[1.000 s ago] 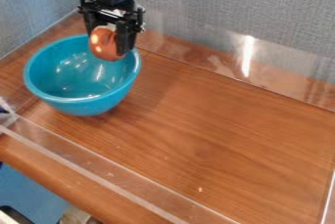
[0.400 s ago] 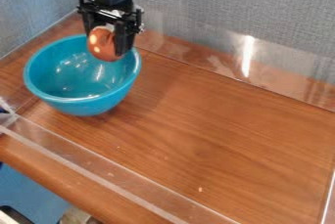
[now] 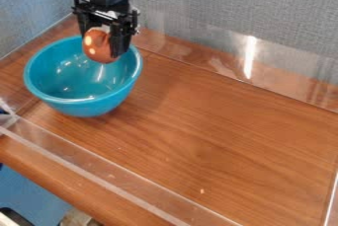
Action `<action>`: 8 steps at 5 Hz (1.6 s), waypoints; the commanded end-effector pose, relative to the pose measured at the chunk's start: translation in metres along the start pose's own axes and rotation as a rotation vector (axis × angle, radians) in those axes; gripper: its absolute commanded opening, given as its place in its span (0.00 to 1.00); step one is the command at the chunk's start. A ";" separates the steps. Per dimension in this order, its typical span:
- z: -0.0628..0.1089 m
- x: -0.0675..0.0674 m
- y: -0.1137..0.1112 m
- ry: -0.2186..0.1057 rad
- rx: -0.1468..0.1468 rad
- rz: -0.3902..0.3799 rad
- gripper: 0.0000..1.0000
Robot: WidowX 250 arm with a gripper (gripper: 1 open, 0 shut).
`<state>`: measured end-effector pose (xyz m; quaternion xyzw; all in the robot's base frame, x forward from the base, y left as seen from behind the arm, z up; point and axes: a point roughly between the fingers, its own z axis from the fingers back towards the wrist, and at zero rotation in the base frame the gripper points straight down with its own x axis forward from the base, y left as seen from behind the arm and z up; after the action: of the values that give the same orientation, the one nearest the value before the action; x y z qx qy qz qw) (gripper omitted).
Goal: Put the mushroom in the blue bowl
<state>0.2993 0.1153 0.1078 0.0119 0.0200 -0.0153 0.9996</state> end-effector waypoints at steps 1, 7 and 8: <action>0.022 -0.003 0.007 -0.064 0.036 0.018 0.00; 0.013 -0.010 0.009 -0.031 0.038 0.026 1.00; 0.018 -0.012 0.006 -0.041 0.040 0.023 1.00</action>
<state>0.2878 0.1179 0.1025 0.0174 0.0360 -0.0095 0.9992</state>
